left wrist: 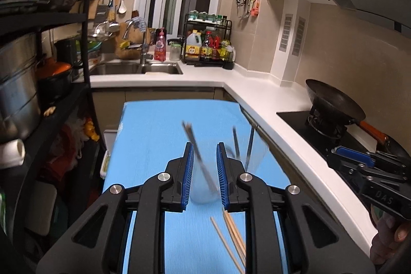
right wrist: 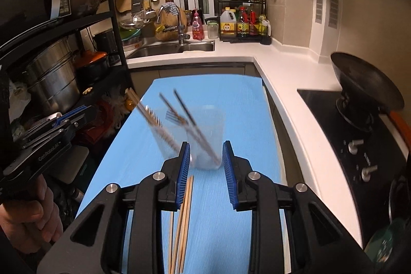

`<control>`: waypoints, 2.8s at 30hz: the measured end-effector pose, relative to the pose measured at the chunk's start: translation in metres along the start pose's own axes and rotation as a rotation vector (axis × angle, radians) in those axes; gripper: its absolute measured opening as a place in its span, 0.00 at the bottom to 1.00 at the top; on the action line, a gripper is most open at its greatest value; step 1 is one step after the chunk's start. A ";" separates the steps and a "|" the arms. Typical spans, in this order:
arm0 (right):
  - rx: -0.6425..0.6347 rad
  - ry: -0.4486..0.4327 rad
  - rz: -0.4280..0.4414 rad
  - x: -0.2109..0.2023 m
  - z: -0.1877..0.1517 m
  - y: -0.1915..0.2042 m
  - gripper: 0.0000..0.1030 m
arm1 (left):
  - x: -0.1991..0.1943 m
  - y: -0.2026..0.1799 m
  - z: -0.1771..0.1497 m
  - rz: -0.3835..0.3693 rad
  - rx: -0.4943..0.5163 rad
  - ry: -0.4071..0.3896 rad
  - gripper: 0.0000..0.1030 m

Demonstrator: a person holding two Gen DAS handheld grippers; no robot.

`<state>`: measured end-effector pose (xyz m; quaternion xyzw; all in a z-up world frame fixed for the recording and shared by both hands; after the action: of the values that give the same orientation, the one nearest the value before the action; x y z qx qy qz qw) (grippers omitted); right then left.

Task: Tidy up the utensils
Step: 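Move both tools back down to the remaining chopsticks on the cloth, then grasp a wooden chopstick with the left tool while the right tool grasps another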

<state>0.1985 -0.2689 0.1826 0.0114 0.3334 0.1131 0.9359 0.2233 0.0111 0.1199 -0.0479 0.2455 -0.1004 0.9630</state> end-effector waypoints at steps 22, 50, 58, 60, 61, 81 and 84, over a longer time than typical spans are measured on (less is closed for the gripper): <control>0.005 0.173 0.045 0.070 -0.210 0.032 0.08 | -0.001 -0.018 -0.218 0.015 -0.006 0.133 0.17; 0.088 0.251 -0.070 0.066 -0.232 -0.008 0.05 | 0.024 -0.050 -0.242 -0.121 -0.078 0.247 0.16; 0.115 0.252 -0.098 0.060 -0.235 -0.018 0.05 | 0.032 -0.067 -0.249 -0.045 -0.005 0.293 0.17; 0.121 0.252 -0.097 0.059 -0.237 -0.019 0.05 | 0.032 -0.071 -0.250 -0.018 0.037 0.292 0.17; 0.125 0.253 -0.098 0.058 -0.237 -0.020 0.05 | 0.031 -0.072 -0.250 -0.010 0.053 0.291 0.17; 0.114 0.225 -0.066 0.062 -0.237 -0.001 0.06 | 0.006 -0.004 -0.253 0.136 0.016 0.212 0.07; 0.126 0.213 -0.071 0.061 -0.237 -0.002 0.06 | 0.003 -0.003 -0.255 0.138 0.017 0.171 0.07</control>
<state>0.0959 -0.2708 -0.0400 0.0462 0.4375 0.0592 0.8961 0.1019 -0.0037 -0.1044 -0.0139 0.3288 -0.0398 0.9435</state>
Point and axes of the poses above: each gripper's, at about its wrist camera, not at the fingertips, and x roughly the way its jaws point, y to its left, z to its top, the point moved 7 cm from there along x, roughly the way its jaws point
